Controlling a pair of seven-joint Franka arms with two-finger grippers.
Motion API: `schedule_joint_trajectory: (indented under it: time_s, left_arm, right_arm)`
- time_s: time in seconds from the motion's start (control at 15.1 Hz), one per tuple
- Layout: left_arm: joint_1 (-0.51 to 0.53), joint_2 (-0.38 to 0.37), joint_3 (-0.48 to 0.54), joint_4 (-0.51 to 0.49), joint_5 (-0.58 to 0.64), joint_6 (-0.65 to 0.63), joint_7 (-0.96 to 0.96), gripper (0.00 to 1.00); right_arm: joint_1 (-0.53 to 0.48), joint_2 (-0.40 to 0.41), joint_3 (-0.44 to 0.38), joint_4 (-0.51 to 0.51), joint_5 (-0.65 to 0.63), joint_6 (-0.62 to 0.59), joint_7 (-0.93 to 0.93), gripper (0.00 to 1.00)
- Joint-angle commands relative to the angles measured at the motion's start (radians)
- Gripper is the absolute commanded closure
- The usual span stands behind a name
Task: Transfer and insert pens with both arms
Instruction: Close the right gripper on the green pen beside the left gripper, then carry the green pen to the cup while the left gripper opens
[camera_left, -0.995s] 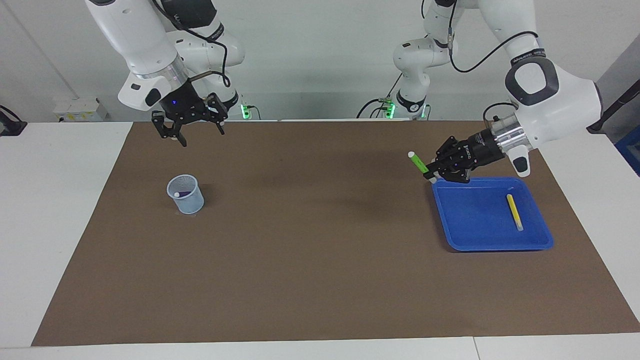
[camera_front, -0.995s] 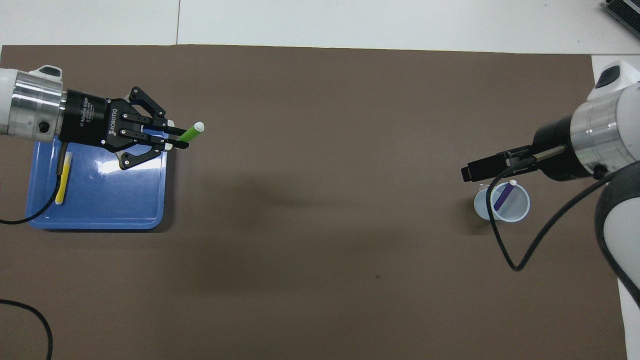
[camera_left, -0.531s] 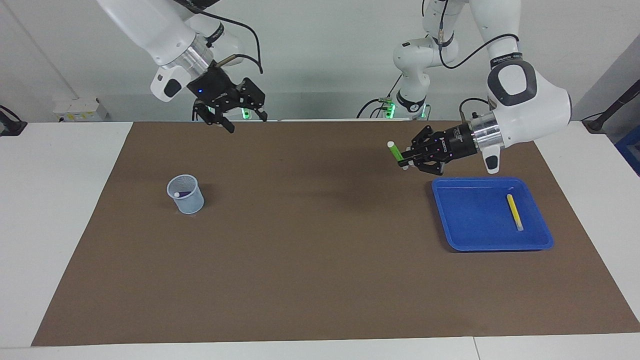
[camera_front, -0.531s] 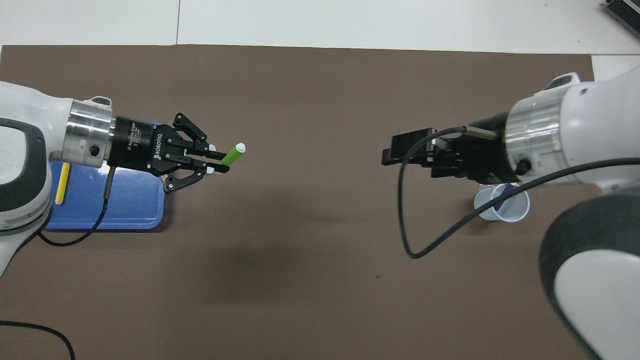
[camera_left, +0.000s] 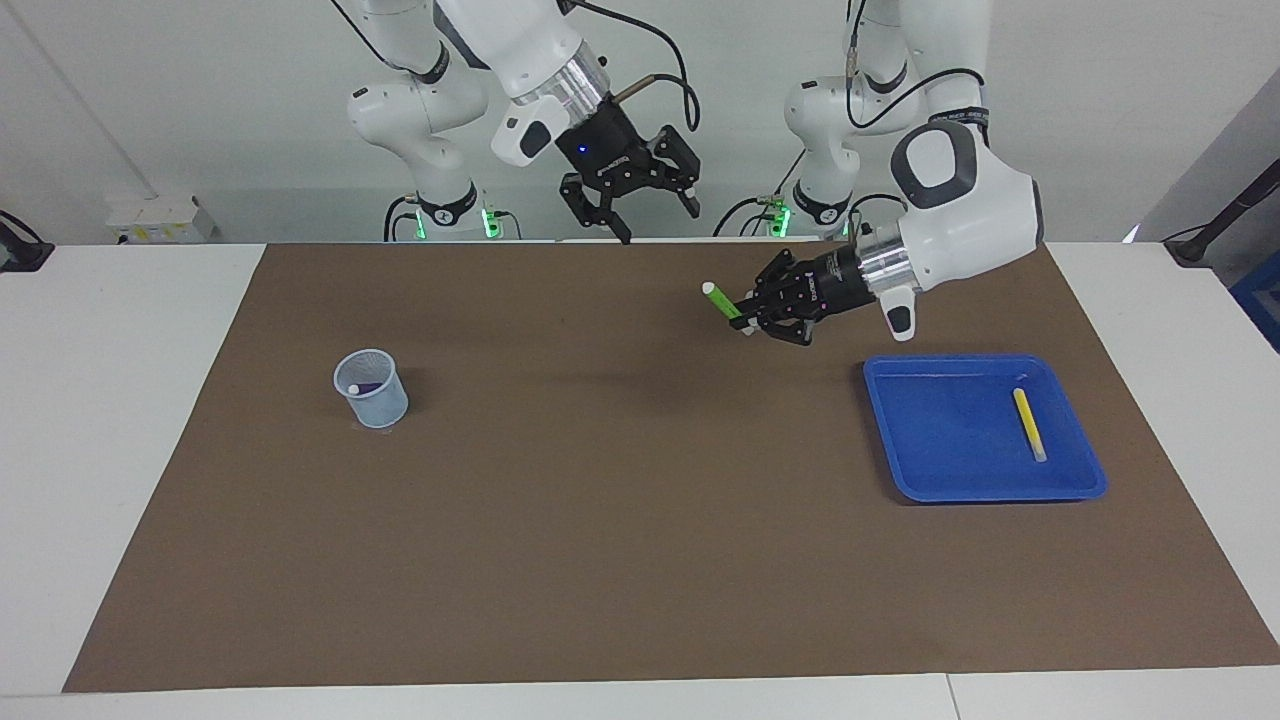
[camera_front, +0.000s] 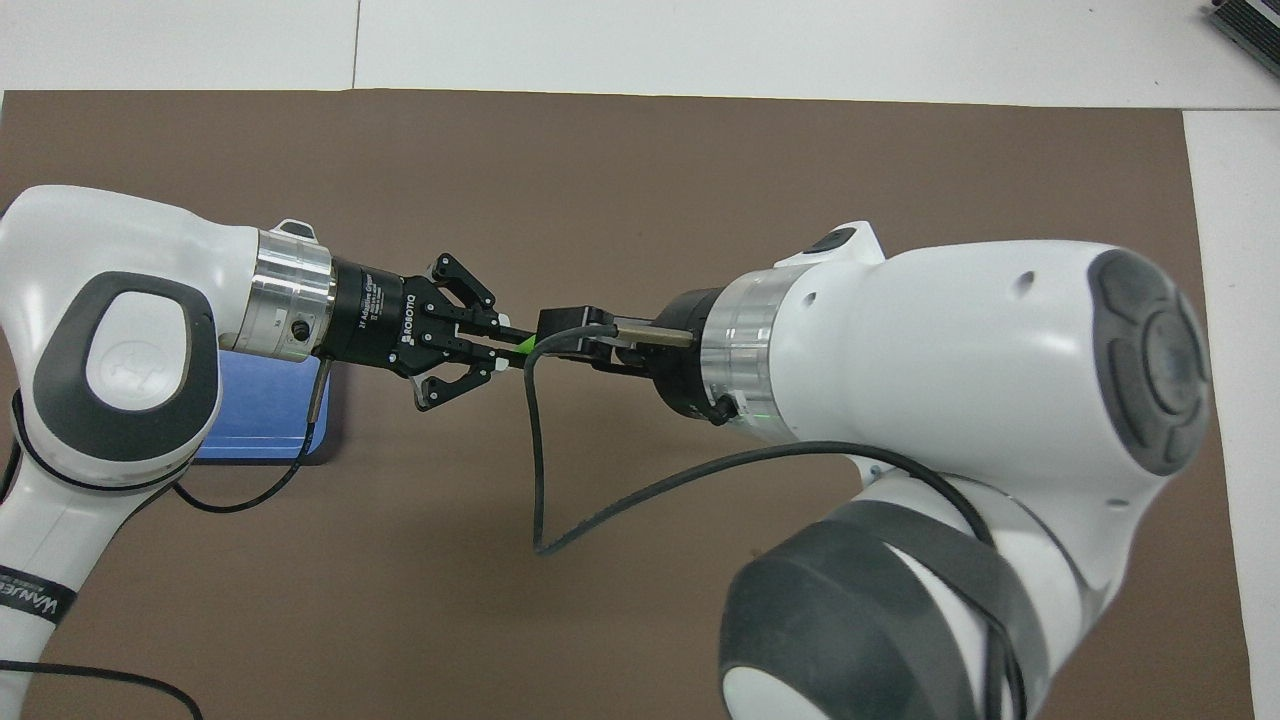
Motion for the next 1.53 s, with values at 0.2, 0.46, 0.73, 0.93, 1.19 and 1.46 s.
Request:
schedule_joint_trajectory:
  time_s: [0.2, 0.46, 0.73, 0.93, 1.19, 1.46]
  left_arm:
    - [-0.009, -0.039, 0.014, -0.039, -0.024, 0.021, -0.019, 1.00]
    - [-0.009, -0.039, 0.014, -0.038, -0.024, 0.021, -0.020, 1.00]
    - [-0.008, -0.039, 0.013, -0.038, -0.025, 0.021, -0.020, 1.00]
    - [-0.008, -0.039, 0.013, -0.039, -0.028, 0.022, -0.022, 1.00]
    - [-0.009, -0.039, 0.013, -0.039, -0.045, 0.028, -0.027, 1.00]
    - [-0.009, -0.039, 0.013, -0.039, -0.047, 0.035, -0.027, 1.00]
  right_arm:
    - [0.011, 0.071, -0.005, -0.007, -0.053, 0.075, -0.071, 0.30]
    - [0.020, 0.072, -0.005, -0.002, -0.052, 0.095, -0.064, 0.32]
    - [0.032, 0.083, -0.003, -0.004, -0.052, 0.104, -0.064, 0.52]
    - [0.032, 0.091, -0.005, -0.002, -0.052, 0.123, -0.067, 0.56]
    - [0.029, 0.094, -0.005, 0.002, -0.052, 0.123, -0.071, 0.56]
    - [0.027, 0.097, -0.005, 0.001, -0.052, 0.124, -0.073, 0.95]
